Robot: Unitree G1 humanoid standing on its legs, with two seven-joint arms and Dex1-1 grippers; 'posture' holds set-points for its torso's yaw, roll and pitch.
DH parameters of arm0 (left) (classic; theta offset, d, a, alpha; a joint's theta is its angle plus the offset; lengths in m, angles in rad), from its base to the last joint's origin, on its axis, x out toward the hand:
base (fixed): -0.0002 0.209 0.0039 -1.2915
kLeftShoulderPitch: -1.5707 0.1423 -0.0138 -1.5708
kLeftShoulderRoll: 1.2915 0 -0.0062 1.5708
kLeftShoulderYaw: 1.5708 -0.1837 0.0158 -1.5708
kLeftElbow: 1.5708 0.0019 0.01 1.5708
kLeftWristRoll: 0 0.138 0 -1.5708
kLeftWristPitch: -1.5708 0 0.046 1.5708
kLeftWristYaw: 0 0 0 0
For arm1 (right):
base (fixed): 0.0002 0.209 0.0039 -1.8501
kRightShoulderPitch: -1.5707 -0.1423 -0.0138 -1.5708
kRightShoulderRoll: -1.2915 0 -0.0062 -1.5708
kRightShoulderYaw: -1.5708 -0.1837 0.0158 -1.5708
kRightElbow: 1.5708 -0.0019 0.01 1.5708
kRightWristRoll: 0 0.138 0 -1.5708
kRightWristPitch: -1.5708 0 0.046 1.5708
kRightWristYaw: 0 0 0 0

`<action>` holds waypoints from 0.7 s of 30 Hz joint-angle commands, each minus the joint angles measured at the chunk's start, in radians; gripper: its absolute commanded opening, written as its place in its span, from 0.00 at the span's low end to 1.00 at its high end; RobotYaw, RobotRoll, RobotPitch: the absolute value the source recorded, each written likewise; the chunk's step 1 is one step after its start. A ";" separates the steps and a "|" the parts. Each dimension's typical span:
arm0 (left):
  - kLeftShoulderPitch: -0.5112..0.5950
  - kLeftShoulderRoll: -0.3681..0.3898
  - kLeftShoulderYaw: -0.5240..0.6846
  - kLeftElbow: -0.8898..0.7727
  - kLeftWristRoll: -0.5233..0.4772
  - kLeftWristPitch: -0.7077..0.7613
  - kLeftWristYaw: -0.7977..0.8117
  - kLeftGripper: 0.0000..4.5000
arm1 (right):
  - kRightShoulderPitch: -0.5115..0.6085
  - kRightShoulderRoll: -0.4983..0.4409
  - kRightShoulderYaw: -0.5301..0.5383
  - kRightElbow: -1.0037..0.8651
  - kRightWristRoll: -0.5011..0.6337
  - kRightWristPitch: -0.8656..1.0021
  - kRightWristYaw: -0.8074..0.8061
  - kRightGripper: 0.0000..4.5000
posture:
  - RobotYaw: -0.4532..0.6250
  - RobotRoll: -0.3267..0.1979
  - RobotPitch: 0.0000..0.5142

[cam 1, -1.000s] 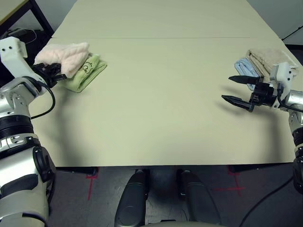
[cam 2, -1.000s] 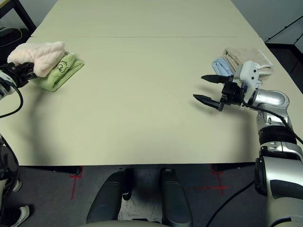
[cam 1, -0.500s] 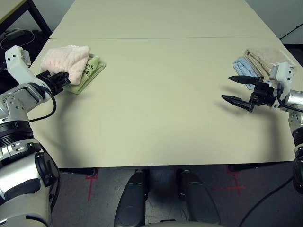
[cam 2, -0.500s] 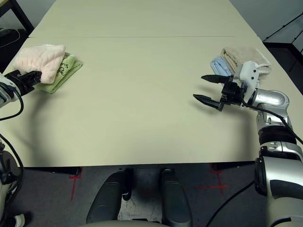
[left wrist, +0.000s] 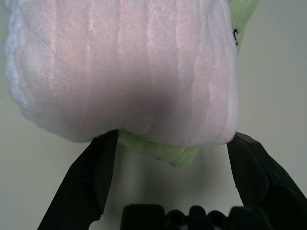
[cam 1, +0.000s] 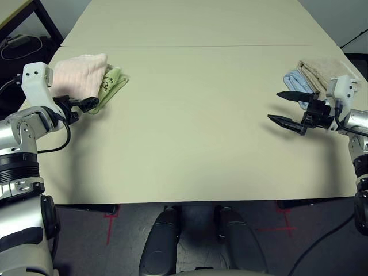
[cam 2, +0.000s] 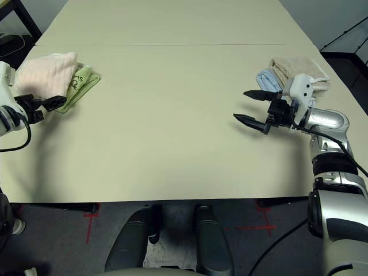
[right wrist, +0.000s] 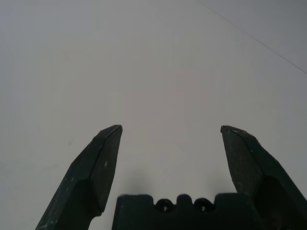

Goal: Fold the towel and set it aside.

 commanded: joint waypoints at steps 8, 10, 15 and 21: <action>-0.035 0.089 0.007 -0.145 0.014 -0.057 -0.081 1.00 | -0.013 0.003 0.007 0.014 -0.004 -0.010 -0.001 1.00 | 0.50 0.62 0.35; -0.045 0.103 -0.001 -0.194 -0.009 -0.010 -0.118 1.00 | -0.015 0.003 0.008 0.016 -0.003 -0.010 0.000 1.00 | 0.50 0.62 0.35; -0.080 0.116 -0.040 -0.267 -0.036 0.067 -0.170 1.00 | -0.021 0.004 0.009 0.020 -0.004 -0.012 0.001 1.00 | 0.50 0.62 0.35; -0.094 0.126 -0.121 -0.240 0.067 -0.053 -0.151 1.00 | -0.017 0.003 0.008 0.011 0.000 -0.009 0.001 1.00 | 0.50 0.62 0.34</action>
